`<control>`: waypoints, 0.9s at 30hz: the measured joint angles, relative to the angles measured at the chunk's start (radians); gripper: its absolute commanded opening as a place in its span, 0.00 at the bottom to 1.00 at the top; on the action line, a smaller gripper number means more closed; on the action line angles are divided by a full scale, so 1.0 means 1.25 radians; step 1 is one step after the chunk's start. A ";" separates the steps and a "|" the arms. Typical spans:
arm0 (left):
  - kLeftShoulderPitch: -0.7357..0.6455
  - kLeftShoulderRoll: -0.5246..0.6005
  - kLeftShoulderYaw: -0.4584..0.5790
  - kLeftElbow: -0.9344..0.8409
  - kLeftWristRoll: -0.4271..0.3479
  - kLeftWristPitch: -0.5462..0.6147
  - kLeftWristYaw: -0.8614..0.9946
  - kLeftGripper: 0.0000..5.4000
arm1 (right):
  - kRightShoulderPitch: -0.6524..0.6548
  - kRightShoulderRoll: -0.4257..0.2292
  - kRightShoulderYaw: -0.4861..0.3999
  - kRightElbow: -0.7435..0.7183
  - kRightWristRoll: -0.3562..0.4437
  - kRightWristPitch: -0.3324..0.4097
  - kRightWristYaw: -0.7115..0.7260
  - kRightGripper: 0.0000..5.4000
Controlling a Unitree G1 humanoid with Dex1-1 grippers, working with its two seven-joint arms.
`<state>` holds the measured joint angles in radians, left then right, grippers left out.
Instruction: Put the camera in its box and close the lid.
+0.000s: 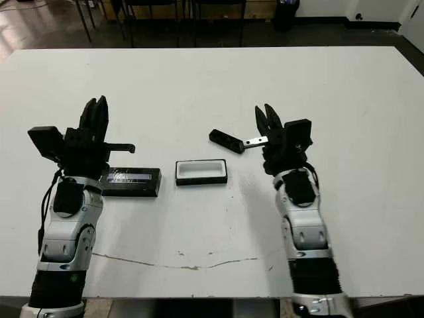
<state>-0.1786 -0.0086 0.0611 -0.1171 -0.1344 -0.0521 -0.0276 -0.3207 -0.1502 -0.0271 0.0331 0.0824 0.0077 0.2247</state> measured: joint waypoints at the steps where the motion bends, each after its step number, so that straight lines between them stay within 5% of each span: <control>1: 0.000 0.000 -0.001 0.000 0.000 0.000 0.000 0.00 | -0.022 -0.026 -0.004 0.016 0.000 0.000 0.022 0.00; 5: 0.006 0.000 -0.001 -0.012 0.000 0.000 0.000 0.00 | -0.118 -0.119 -0.009 0.094 0.000 0.012 0.120 0.02; 10: 0.015 0.001 0.003 -0.019 -0.001 0.000 0.001 0.00 | -0.264 -0.194 0.020 0.277 -0.002 0.028 0.268 0.18; 27: 0.017 0.004 0.000 -0.016 0.014 0.000 0.000 0.00 | -0.392 -0.171 0.148 0.569 -0.061 -0.001 0.481 0.87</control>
<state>-0.1576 -0.0035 0.0606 -0.1372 -0.1163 -0.0518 -0.0274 -0.8113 -0.3635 0.1573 0.7445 0.0059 0.0067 0.8264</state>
